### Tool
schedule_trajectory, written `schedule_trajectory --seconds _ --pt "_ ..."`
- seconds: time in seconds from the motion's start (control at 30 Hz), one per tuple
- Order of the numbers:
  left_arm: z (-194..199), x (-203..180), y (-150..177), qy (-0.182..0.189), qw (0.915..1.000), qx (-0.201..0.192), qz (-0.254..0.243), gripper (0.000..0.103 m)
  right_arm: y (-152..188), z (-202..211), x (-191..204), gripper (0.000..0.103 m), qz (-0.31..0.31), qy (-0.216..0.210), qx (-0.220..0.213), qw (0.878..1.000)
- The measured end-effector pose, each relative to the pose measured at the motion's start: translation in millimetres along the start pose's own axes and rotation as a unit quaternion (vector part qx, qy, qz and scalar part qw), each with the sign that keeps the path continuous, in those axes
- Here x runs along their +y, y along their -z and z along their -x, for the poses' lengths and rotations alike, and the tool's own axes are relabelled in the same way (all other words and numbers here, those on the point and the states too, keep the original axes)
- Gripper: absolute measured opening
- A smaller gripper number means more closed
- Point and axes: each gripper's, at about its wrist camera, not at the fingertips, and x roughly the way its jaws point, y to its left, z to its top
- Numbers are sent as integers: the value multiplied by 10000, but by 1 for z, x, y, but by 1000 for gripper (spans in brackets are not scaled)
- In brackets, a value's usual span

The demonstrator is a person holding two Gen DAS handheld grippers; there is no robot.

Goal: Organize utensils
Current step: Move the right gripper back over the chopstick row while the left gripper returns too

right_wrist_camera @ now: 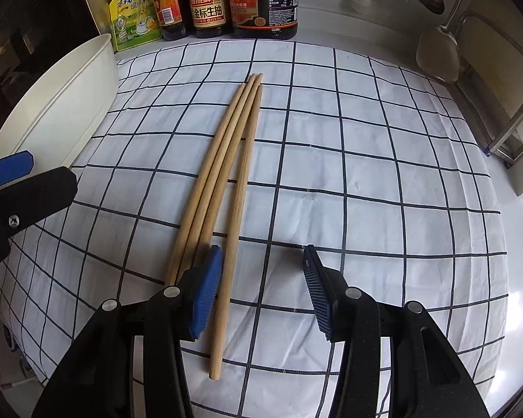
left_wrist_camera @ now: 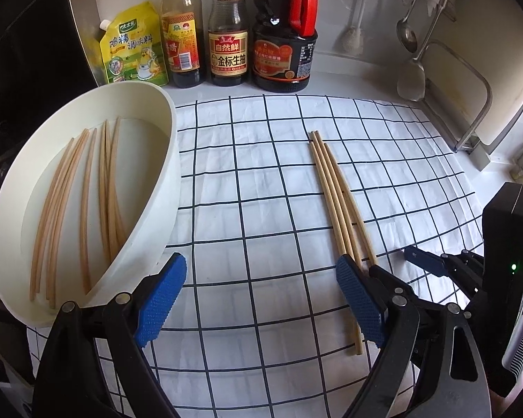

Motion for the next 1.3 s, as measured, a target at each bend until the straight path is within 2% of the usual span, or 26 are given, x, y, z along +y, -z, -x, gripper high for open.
schedule_trajectory --seconds 0.33,0.47,0.97,1.1,1.3 --pt "-20 -29 7 158 9994 166 -277 86 5 3 -30 46 -142 51 -177 9997" --pt "-37 -30 9 193 9990 337 -218 86 7 4 -40 46 -205 80 -219 9995" --pt "-59 -32 14 46 9982 569 -179 86 10 6 -48 46 -320 -11 -313 9990" --pt "-60 -34 15 7 9981 586 -169 89 10 6 -49 46 -316 -6 -324 9990" --pt "-62 -38 21 -183 9973 658 -253 90 11 7 -50 46 -322 -1 -326 9990"
